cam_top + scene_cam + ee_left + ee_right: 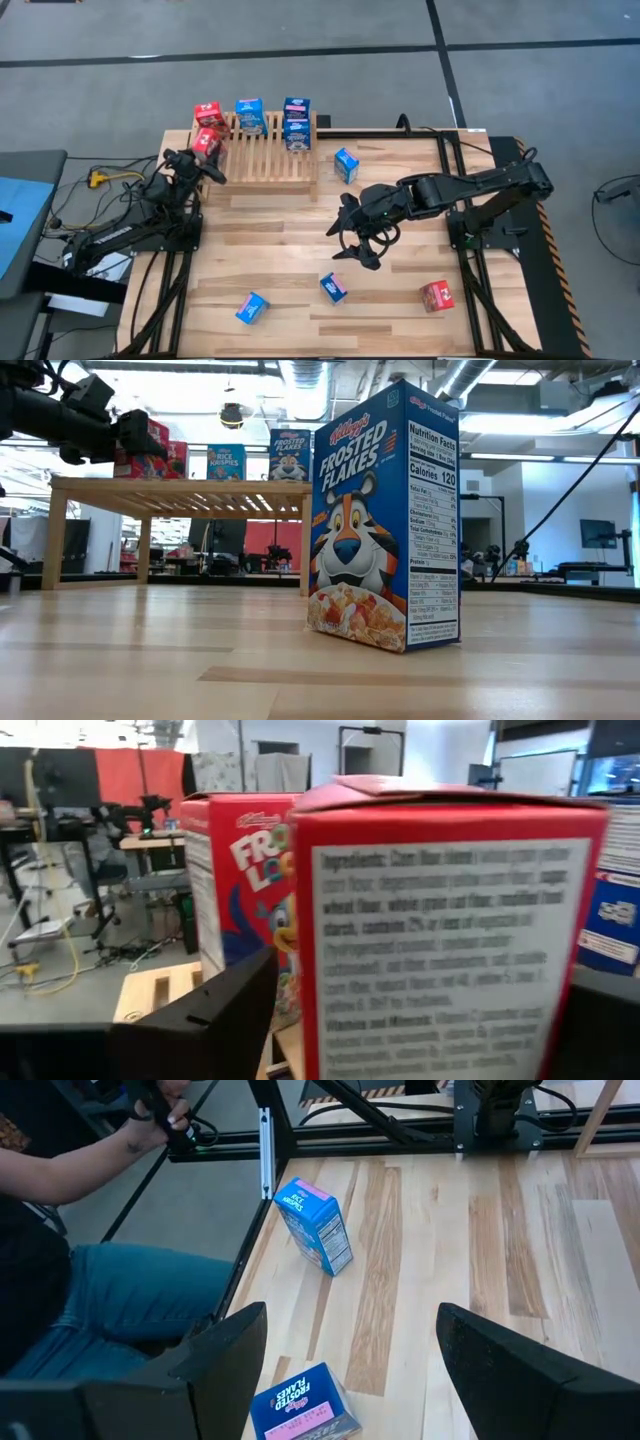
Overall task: Stack cereal on shelf
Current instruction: Put the top red cereal box the aligned with the other red cereal box on the shelf
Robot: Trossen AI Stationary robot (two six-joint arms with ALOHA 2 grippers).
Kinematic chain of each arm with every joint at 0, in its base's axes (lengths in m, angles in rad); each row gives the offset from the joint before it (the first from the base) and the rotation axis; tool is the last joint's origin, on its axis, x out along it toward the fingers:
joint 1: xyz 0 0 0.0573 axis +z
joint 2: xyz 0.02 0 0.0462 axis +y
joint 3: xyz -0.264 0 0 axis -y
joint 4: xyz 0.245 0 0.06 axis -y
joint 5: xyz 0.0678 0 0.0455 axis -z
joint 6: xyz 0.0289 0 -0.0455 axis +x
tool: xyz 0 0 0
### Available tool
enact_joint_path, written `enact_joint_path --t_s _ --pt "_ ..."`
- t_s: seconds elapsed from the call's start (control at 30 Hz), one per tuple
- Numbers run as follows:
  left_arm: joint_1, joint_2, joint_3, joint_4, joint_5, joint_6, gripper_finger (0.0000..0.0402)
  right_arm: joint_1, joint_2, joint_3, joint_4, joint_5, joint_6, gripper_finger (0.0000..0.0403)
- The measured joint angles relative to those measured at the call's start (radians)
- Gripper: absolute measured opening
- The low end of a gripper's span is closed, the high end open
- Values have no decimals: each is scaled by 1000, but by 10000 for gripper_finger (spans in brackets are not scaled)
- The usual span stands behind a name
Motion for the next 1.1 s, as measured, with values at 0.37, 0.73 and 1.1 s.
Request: enact_joint_path --t_s 0.37,0.73,1.1 --pt "0 0 43 1 47 -30 282 0 0 0 0 0 1 317" --pt "-1 0 126 -2 124 -27 284 0 0 0 0 0 2 317" --pt "-1 0 288 -1 105 13 284 0 0 0 0 0 3 317"
